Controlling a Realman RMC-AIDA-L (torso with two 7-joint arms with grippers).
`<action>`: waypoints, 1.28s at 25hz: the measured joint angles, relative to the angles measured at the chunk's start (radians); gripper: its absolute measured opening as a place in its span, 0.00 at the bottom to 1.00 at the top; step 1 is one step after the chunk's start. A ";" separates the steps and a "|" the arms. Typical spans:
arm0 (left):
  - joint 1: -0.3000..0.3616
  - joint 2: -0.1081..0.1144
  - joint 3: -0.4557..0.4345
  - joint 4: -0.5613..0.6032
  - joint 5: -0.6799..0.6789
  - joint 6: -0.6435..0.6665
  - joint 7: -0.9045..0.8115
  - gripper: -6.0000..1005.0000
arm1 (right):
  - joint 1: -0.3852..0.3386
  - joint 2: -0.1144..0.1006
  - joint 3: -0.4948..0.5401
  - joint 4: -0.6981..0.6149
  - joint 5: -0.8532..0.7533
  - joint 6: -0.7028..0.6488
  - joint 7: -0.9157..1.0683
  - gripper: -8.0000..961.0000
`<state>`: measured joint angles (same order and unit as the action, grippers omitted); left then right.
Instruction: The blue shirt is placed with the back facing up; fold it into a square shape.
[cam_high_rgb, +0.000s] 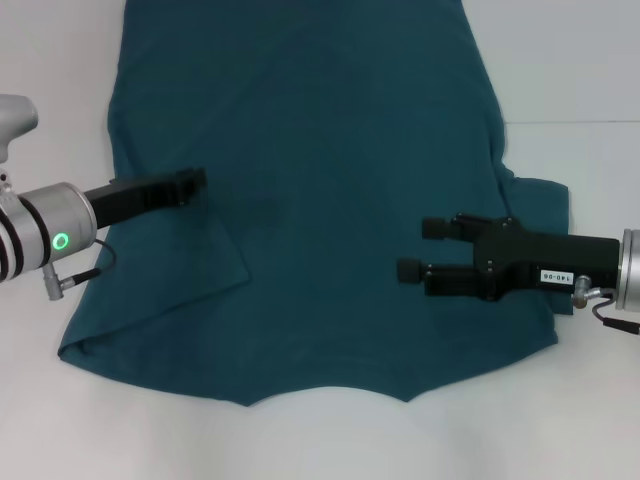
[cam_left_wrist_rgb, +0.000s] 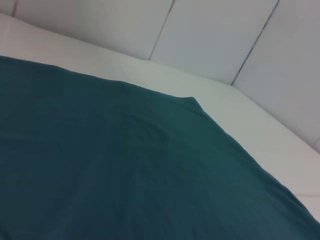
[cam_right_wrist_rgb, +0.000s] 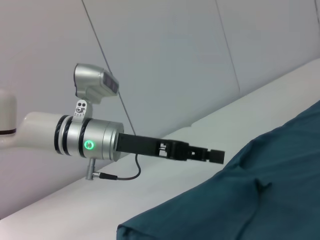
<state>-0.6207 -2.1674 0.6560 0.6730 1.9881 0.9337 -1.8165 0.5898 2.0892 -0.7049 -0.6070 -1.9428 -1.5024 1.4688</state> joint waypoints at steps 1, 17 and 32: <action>0.001 -0.002 0.000 -0.001 -0.011 -0.003 0.001 0.12 | -0.001 0.000 -0.002 0.000 0.000 0.000 0.000 0.88; 0.118 -0.003 -0.012 -0.002 -0.203 0.245 0.247 0.54 | -0.016 0.000 0.048 0.011 0.033 0.005 0.010 0.88; 0.164 0.005 -0.002 0.016 -0.150 0.522 0.509 0.95 | -0.082 0.002 0.123 0.101 0.272 0.098 0.086 0.88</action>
<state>-0.4571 -2.1627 0.6537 0.6890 1.8377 1.4559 -1.3077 0.5074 2.0908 -0.5823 -0.5055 -1.6713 -1.4046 1.5553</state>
